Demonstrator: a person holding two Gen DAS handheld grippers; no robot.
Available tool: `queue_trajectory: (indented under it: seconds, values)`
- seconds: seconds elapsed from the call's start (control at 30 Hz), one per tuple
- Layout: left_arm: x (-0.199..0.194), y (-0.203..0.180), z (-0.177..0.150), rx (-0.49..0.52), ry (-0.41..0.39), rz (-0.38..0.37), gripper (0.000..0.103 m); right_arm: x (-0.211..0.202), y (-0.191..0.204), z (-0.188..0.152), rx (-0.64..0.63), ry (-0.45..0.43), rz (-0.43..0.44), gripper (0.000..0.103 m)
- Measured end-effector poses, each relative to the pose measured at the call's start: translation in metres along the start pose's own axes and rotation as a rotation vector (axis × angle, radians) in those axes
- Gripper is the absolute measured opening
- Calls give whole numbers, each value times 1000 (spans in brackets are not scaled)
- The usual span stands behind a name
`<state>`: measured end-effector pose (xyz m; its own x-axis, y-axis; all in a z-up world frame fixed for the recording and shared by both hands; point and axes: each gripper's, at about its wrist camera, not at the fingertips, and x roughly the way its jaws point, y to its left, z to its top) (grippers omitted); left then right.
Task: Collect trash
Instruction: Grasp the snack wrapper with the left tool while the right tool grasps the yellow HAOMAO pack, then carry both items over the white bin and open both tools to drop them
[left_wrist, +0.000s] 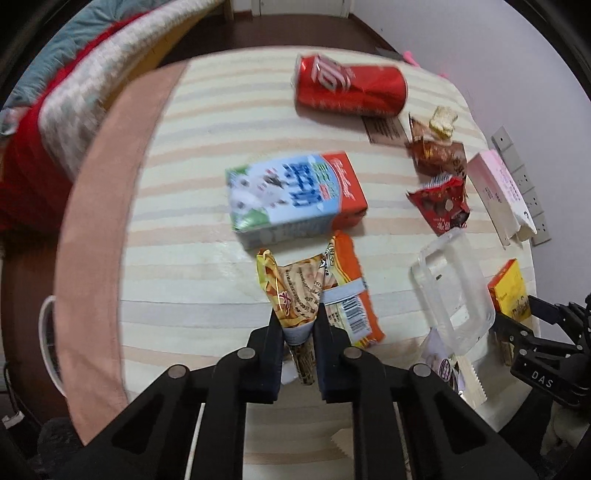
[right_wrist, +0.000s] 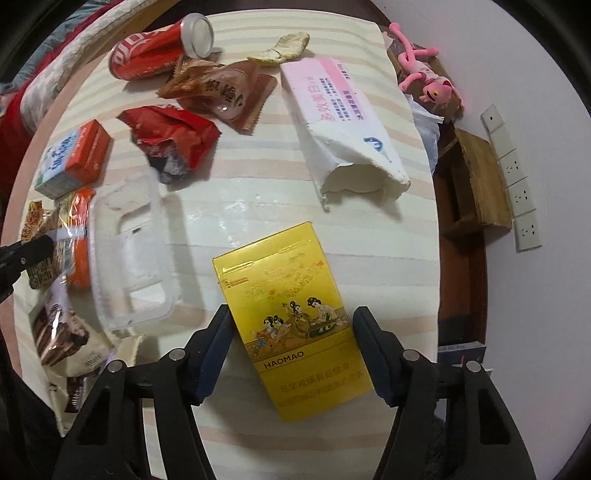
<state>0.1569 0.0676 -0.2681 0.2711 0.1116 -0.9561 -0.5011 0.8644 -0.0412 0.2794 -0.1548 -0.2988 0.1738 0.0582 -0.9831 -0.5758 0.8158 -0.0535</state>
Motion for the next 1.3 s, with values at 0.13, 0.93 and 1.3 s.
queue_trajectory:
  seconds: [0.13,0.93,1.3]
  values:
    - [-23,16,-4,-13,-57,52,10,-17,7,-7,14,-36,12,66]
    - [-182,126,-27,-148,-372,118,9,-194,128,-2,-55,-362,216,64]
    - [-182,305,-62,-404,-337,207,9,-195,322,26,-260,-320,378,64]
